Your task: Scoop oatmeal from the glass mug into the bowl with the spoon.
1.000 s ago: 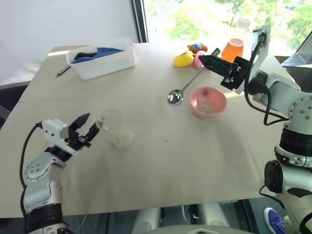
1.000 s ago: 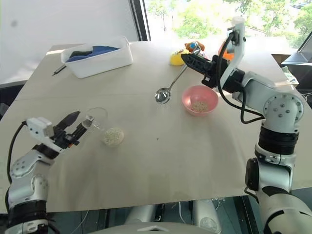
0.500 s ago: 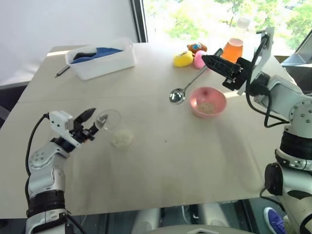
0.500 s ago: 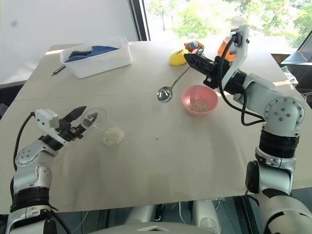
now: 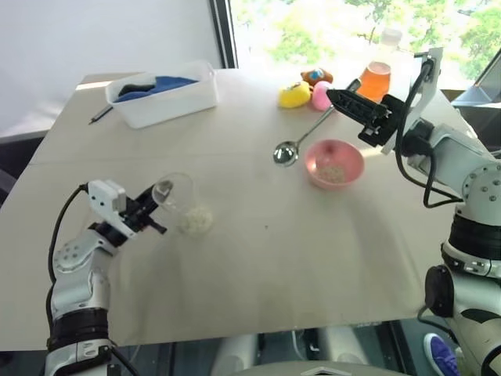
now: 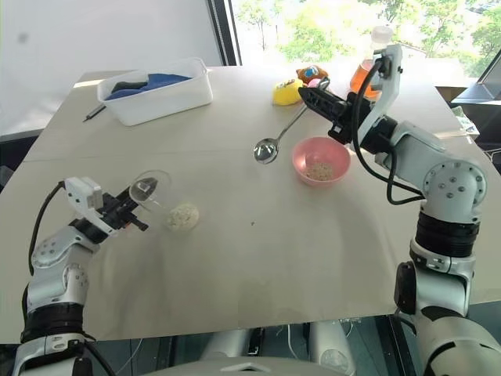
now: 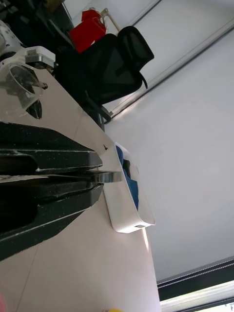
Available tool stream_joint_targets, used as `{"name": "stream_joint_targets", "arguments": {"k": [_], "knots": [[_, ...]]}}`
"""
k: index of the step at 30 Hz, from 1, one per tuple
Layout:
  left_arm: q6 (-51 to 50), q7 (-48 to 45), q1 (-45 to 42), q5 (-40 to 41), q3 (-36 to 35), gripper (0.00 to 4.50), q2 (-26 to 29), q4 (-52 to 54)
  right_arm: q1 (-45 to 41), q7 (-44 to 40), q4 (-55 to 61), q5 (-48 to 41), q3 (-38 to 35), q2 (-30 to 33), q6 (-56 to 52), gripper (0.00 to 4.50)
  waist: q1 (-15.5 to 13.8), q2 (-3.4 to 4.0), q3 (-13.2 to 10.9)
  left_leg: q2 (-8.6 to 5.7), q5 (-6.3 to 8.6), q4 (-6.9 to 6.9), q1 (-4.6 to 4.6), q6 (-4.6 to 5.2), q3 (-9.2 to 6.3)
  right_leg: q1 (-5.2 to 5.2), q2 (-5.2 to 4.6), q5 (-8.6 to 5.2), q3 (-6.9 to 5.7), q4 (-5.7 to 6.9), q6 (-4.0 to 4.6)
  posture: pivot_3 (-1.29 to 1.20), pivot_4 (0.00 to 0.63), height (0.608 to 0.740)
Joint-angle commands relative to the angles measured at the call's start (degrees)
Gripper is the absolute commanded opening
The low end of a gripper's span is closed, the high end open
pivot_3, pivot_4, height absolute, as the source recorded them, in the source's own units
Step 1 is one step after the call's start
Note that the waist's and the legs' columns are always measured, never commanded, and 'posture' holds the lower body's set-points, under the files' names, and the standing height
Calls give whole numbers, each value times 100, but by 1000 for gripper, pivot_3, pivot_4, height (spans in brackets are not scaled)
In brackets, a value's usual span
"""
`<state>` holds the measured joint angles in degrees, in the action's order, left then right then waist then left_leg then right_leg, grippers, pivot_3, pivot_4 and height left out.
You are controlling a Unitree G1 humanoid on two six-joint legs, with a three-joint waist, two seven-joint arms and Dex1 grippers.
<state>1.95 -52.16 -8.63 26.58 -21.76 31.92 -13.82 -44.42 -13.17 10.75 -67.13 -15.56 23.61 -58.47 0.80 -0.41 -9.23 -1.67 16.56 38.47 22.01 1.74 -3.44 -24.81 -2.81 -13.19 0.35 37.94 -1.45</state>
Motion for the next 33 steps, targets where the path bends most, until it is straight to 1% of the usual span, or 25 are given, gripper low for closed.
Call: {"name": "stream_joint_targets", "arguments": {"k": [1, 6, 9, 12, 15, 18, 20, 22, 26, 30, 33], "knots": [[-171, 212, -23, 38, 106, 104, -51, 460, -276, 21, 293, -153, -12, -64, 139, 0, 0, 0, 0, 0, 0, 0, 0, 0, 0, 0, 0, 0, 0, 1, 0, 0, 150, 740], [-435, 540, -337, -186, 476, 104, -96, 854, -742, -9, 287, -179, 213, -319, 146, 0, 2, 2, -2, 0, 0, 0, 0, 0, -3, -2, 2, 0, -2, 5, 0, 0, 150, 740], [-464, 576, -763, -591, 1014, 104, -55, 1004, -1040, -78, 182, -128, 496, -664, 196, 0, 0, 1, -2, -2, 0, 0, 2, 0, -5, -2, 2, 0, -4, 3, 0, 0, 150, 740], [-662, 716, -1135, -737, 1249, 104, -115, 950, -1046, -237, 128, 13, 732, -841, 200, 0, 2, 1, -1, -3, -1, 0, 6, -2, -6, -5, 2, 0, -7, 2, 0, 0, 150, 740], [-517, 673, -1428, -1077, 1546, 104, -34, 831, -929, -633, 169, 493, 1146, -744, 325, 0, 6, 1, -2, -5, -2, 1, 8, -4, -2, -7, 2, 0, -3, -1, 0, 0, 150, 740], [-505, 724, -1777, -1141, 1598, 104, -66, 656, -840, -1043, 177, 1164, 1624, -481, 531, 0, 9, 1, -2, -6, -12, 1, 20, -21, 1, -21, 4, 0, -1, -2, -1, 0, 150, 740], [-428, 655, -1941, -1220, 1661, 104, -36, 516, -758, -1404, 194, 1793, 2040, -203, 848, 0, 9, 0, -1, -7, -16, 5, 44, -27, 0, -44, 5, 0, -2, 3, -1, 0, 150, 740], [-340, 560, -2043, -1282, 1734, 104, -9, 406, -731, -1616, 146, 2129, 2227, -110, 1051, 0, 11, 0, -1, -7, -17, 13, 65, -28, 0, -63, 6, 1, -5, 10, -1, 0, 150, 740], [-134, 470, -2255, -1460, 1869, 104, 38, 179, -755, -1849, 24, 2745, 2617, -83, 1256, 0, 45, 0, -1, -6, -17, 13, 75, -29, 9, -77, 9, 1, -6, 10, -2, 0, 150, 740], [14, 441, -2475, -1653, 2012, 104, 48, 54, -742, -1747, -175, 3273, 2905, -247, 1258, 0, 39, -1, -1, -6, -18, 15, 79, -30, 6, -80, 9, 1, -11, 9, -2, 0, 150, 740], [32, 421, -2573, -1744, 2085, 104, 28, 35, -669, -1843, -182, 3591, 3114, -332, 1391, 0, 25, -1, -1, -6, -18, 17, 80, -30, 6, -80, 8, 1, -13, 11, -2, 0, 150, 740]]}}
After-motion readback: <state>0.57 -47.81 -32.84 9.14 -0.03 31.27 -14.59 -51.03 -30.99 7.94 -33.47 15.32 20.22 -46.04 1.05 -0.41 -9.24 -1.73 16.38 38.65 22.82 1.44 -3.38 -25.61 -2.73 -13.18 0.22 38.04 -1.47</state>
